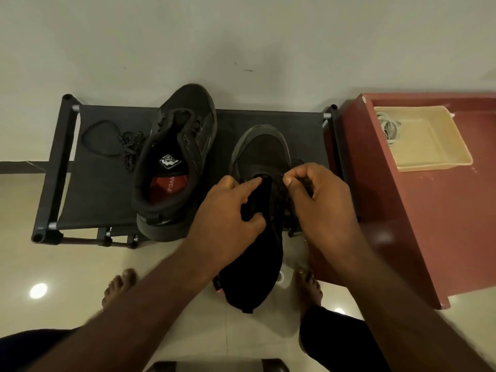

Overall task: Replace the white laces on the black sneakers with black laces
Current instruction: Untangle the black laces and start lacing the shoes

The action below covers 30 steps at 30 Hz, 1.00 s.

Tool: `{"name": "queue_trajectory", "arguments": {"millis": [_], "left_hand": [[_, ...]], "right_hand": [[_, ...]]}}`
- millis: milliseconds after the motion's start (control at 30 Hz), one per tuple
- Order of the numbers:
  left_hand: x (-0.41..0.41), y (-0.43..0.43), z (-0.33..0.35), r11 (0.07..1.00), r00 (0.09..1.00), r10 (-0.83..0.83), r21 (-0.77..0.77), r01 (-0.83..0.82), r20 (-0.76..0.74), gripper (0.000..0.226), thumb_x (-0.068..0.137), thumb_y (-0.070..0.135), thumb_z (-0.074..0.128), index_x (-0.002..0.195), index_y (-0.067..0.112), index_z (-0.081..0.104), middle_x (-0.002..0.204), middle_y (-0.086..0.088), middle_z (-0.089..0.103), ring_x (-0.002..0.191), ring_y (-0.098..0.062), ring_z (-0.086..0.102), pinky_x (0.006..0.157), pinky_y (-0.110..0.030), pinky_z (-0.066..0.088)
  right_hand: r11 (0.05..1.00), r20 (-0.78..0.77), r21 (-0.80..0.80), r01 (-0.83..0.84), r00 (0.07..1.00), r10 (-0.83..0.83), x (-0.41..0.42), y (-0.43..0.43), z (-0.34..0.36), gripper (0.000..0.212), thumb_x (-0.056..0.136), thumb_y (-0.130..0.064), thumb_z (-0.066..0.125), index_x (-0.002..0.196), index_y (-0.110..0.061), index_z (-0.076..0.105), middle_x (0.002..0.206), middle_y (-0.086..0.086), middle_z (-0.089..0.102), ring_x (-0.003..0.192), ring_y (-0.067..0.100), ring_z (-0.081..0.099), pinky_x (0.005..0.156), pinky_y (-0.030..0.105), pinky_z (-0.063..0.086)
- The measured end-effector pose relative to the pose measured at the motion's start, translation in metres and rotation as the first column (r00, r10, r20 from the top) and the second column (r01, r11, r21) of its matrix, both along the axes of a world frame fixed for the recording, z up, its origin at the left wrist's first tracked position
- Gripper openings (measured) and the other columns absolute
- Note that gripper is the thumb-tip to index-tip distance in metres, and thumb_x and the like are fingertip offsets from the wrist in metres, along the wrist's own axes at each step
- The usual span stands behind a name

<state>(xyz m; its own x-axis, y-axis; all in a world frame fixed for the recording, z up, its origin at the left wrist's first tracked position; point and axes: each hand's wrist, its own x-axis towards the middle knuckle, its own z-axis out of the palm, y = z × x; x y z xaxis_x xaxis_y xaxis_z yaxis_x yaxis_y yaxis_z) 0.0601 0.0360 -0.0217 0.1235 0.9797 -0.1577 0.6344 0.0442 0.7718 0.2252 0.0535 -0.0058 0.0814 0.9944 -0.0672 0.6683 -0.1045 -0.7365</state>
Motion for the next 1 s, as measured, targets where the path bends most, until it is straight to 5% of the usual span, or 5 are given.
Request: {"name": "queue_trajectory", "arguments": {"millis": [133, 333, 500, 1000], "left_hand": [[0.004, 0.007, -0.002, 0.998, 0.997, 0.059, -0.027, -0.058, 0.047, 0.064, 0.084, 0.026, 0.071, 0.143, 0.034, 0.048, 0.095, 0.017, 0.042, 0.087, 0.005, 0.045, 0.075, -0.005, 0.035], [0.008, 0.008, -0.005, 0.996, 0.995, 0.084, -0.017, -0.083, 0.049, 0.064, 0.081, 0.025, 0.074, 0.140, 0.034, 0.051, 0.096, 0.013, 0.045, 0.088, 0.003, 0.046, 0.076, -0.009, 0.037], [0.007, 0.006, -0.006, 0.996, 0.994, 0.088, -0.033, -0.086, 0.062, 0.063, 0.082, 0.024, 0.073, 0.139, 0.038, 0.050, 0.096, 0.015, 0.044, 0.088, 0.010, 0.045, 0.072, -0.006, 0.035], [0.003, 0.003, -0.005, 0.997, 0.993, 0.073, -0.039, -0.069, 0.097, 0.064, 0.081, 0.024, 0.073, 0.140, 0.035, 0.050, 0.097, 0.013, 0.044, 0.088, 0.002, 0.047, 0.076, -0.010, 0.037]], "right_hand": [[0.999, -0.001, -0.050, -0.018, 1.000, 0.018, 0.008, 0.003, -0.005, 0.010, 0.099, -0.018, 0.060, 0.093, -0.022, 0.066, 0.088, -0.011, 0.064, 0.080, 0.003, 0.061, 0.070, 0.023, 0.050], [0.997, 0.014, -0.053, -0.059, 0.998, 0.060, 0.002, 0.013, -0.009, 0.008, 0.099, -0.020, 0.060, 0.095, -0.025, 0.065, 0.093, -0.014, 0.061, 0.085, -0.001, 0.058, 0.071, 0.007, 0.044], [0.997, 0.031, -0.011, -0.075, 0.997, 0.075, -0.003, 0.016, -0.011, 0.007, 0.098, -0.018, 0.061, 0.095, -0.021, 0.067, 0.093, -0.011, 0.061, 0.085, 0.002, 0.059, 0.075, 0.016, 0.047], [0.995, 0.064, 0.003, -0.102, 0.993, 0.101, -0.007, 0.015, -0.014, 0.011, 0.097, -0.015, 0.062, 0.090, -0.023, 0.065, 0.088, -0.014, 0.059, 0.082, -0.001, 0.057, 0.068, 0.007, 0.040]]}}
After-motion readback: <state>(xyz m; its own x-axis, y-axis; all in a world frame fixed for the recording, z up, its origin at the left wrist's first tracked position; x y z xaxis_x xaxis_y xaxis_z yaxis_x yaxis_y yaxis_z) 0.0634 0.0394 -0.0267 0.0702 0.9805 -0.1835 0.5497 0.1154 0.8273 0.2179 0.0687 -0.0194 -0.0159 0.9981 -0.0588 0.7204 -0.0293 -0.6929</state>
